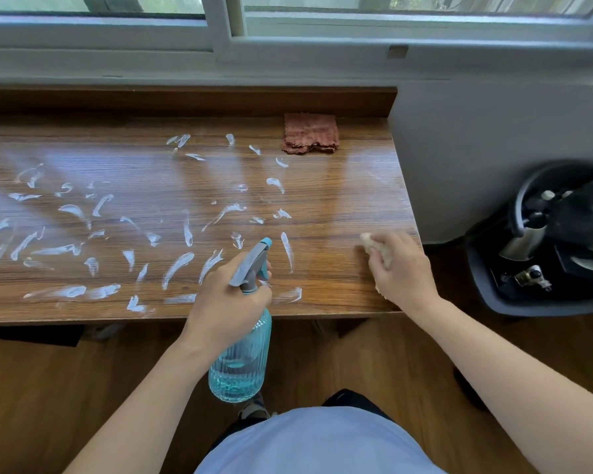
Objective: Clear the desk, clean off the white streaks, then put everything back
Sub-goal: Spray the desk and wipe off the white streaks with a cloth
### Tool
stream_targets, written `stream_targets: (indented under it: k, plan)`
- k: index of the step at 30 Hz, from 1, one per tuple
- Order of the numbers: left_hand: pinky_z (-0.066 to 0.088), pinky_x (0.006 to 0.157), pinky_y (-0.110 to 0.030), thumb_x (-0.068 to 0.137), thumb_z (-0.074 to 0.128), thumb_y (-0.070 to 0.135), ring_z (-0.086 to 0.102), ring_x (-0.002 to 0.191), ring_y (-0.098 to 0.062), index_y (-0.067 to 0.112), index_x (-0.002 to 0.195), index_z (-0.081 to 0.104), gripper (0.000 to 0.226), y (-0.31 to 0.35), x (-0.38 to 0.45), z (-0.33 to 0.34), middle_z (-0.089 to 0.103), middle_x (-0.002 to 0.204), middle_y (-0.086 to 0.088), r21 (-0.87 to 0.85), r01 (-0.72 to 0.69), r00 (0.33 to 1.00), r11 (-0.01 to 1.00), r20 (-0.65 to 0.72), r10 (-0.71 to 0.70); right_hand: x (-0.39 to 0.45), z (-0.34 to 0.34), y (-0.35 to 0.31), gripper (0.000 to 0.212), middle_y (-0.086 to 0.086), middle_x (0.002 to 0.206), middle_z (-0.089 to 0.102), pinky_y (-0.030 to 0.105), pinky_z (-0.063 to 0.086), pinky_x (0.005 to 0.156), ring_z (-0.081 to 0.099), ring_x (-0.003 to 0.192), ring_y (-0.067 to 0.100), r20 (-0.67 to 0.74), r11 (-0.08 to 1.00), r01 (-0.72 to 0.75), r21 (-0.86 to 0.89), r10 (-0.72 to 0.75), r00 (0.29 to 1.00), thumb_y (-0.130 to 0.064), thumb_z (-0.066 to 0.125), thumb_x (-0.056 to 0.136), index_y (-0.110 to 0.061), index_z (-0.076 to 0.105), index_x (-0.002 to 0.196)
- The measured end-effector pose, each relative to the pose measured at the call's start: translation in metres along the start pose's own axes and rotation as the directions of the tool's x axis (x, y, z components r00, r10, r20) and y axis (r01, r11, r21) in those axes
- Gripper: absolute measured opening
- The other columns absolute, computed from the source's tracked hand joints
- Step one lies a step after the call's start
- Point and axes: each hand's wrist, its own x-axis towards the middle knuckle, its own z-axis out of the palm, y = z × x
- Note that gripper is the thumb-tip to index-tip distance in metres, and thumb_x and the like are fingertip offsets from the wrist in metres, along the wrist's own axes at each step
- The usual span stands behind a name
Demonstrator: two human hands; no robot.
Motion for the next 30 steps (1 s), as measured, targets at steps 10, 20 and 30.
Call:
stream_targets:
  k: [10,20,30]
  plan:
    - [0.033,0.044,-0.016,0.089,0.059,0.002,0.045,0.045,-0.004,0.026,0.099,0.063,0.026,0.007,0.008,0.007,0.045,0.055,0.012,0.035,0.000,1.000,0.999,-0.001,0.000,-0.036,0.014,-0.023,0.027,-0.008,0.104,0.063,0.027,0.048,0.079,0.056,0.090,0.009,0.292,0.918,0.394,0.045,-0.389,0.874,-0.027,0.059,0.102,-0.022,0.063,0.127]
    - [0.039,0.049,-0.028,0.090,0.061,0.004,0.044,0.045,-0.006,0.026,0.098,0.062,0.023,0.002,0.006,0.009,0.046,0.061,0.007,0.021,-0.017,1.000,1.000,-0.008,0.018,-0.005,0.000,0.007,0.025,0.002,0.107,0.065,0.041,0.054,0.073,0.064,0.089,0.026,-0.002,0.960,-0.027,-0.280,0.027,1.000,-0.023,0.057,0.099,-0.019,0.063,0.123]
    - [0.036,0.048,-0.026,0.088,0.060,0.006,0.041,0.045,-0.007,0.026,0.095,0.061,0.021,-0.005,0.015,-0.003,0.046,0.057,0.011,0.007,0.011,1.000,1.000,-0.002,-0.011,0.025,0.019,-0.019,0.030,0.000,0.111,0.066,0.032,0.046,0.073,0.064,0.093,0.023,0.131,0.983,0.025,-0.182,-0.001,0.991,-0.035,0.053,0.103,-0.021,0.063,0.128]
